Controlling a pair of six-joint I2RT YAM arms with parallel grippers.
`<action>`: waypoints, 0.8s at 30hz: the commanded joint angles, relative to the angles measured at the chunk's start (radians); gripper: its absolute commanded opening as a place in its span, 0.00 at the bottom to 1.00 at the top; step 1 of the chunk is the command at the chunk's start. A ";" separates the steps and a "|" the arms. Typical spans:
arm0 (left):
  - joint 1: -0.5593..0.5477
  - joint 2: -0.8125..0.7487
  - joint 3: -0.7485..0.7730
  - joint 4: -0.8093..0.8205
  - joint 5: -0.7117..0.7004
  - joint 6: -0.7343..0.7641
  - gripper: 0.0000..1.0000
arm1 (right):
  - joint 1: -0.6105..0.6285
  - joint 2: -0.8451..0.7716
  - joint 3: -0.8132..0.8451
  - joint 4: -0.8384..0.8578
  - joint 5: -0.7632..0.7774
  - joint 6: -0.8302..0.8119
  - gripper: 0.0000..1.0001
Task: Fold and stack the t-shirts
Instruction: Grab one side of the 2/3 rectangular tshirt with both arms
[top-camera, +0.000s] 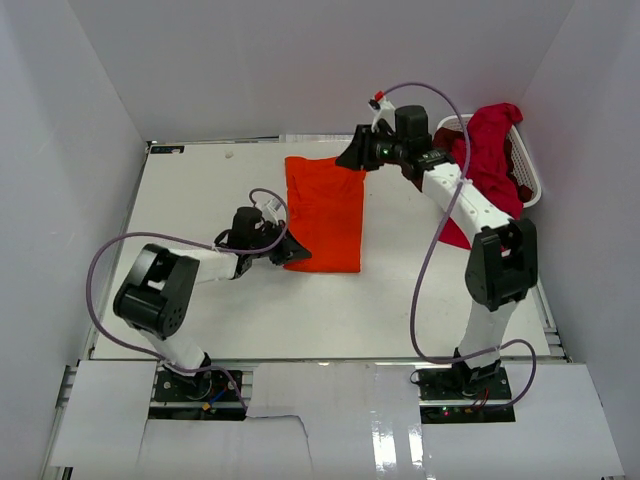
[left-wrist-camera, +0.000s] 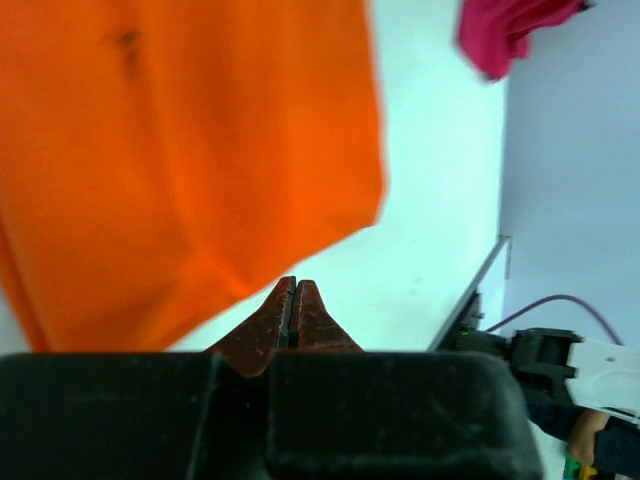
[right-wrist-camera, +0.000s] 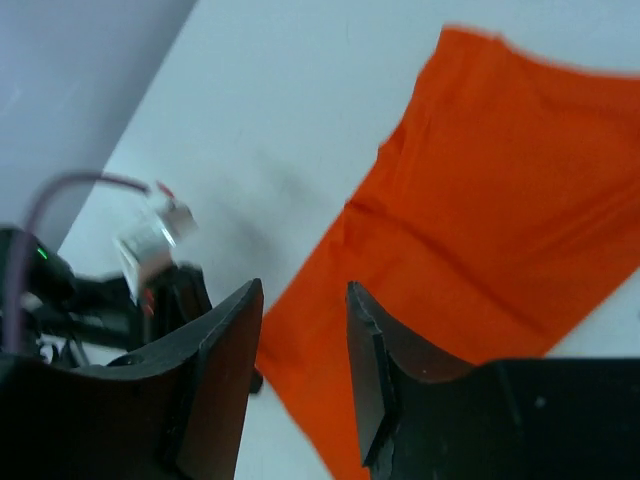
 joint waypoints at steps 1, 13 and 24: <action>-0.006 -0.167 0.066 -0.100 -0.018 0.011 0.00 | -0.004 -0.119 -0.236 -0.039 -0.038 0.003 0.46; -0.005 -0.310 0.049 -0.322 -0.168 0.089 0.65 | -0.002 -0.369 -0.726 -0.051 -0.052 0.028 0.61; 0.058 -0.276 -0.084 -0.218 -0.169 0.074 0.94 | -0.004 -0.377 -0.918 0.101 -0.089 0.126 0.65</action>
